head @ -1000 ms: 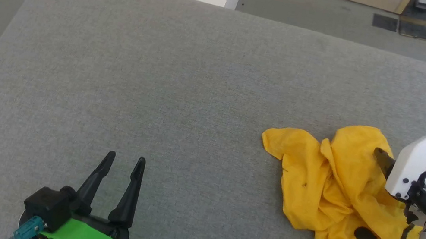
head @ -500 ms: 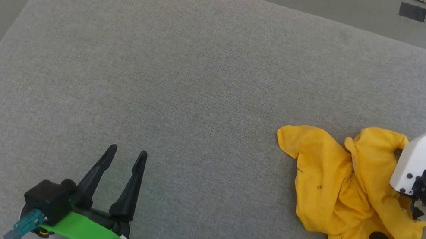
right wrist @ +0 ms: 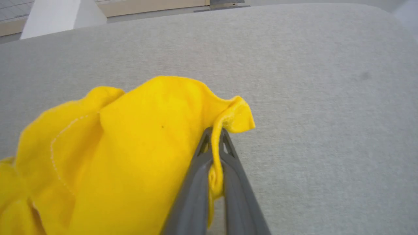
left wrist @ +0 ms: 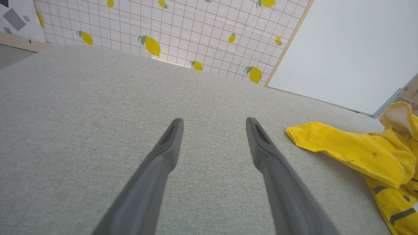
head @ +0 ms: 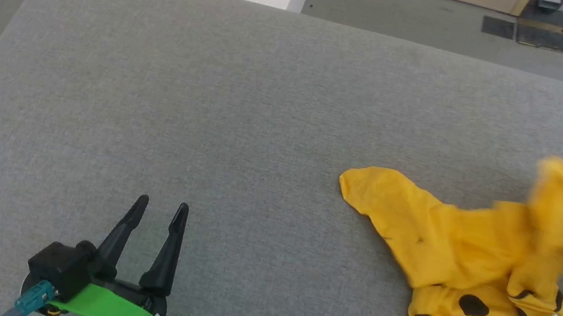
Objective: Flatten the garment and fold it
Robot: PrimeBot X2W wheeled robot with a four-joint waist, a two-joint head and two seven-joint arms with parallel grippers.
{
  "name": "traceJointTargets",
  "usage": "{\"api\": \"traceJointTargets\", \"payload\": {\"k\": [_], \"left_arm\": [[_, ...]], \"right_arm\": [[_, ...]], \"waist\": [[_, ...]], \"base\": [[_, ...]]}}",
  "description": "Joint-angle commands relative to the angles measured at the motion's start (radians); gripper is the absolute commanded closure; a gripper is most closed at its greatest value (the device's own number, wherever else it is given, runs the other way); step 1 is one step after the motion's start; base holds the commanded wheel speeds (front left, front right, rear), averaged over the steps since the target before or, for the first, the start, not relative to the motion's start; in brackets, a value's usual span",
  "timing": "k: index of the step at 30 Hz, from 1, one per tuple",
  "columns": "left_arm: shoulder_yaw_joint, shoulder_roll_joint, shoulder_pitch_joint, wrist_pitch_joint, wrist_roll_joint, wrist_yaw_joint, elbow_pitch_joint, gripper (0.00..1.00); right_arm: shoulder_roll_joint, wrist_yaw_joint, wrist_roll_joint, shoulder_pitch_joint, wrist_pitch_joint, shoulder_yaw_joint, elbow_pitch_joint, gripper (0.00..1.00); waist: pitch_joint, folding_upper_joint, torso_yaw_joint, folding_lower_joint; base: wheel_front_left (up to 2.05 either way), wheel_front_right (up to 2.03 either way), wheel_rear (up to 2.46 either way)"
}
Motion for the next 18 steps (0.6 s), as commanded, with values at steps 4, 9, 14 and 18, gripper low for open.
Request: {"api": "traceJointTargets", "payload": {"k": [4,9,14,18], "left_arm": [[-0.002,0.006,0.015,-0.004,0.005,-0.007,-0.001,0.0],[0.0,0.015,0.026,-0.004,0.006,-0.007,0.002,0.0],[0.001,0.02,0.042,-0.004,0.011,-0.007,0.007,0.0],[-0.004,0.014,0.054,-0.004,0.015,-0.007,0.012,0.0]], "right_arm": [[-0.043,-0.002,-0.047,0.157,-0.007,-0.125,-0.032,1.0],[-0.013,-0.002,-0.064,0.287,-0.057,-0.232,-0.03,1.0],[0.026,-0.002,-0.054,0.302,-0.142,-0.245,-0.01,0.0],[0.019,-0.002,-0.022,0.281,-0.151,-0.179,-0.026,0.0]], "waist": [[-0.016,-0.0001,-0.014,0.0],[-0.024,-0.0001,-0.019,0.0],[-0.049,-0.0001,-0.035,0.0],[-0.076,-0.0001,-0.047,0.0]], "base": [[0.0,0.0,0.0],[0.0,0.0,0.0],[0.0,0.0,0.0],[0.0,0.0,0.0]]}}
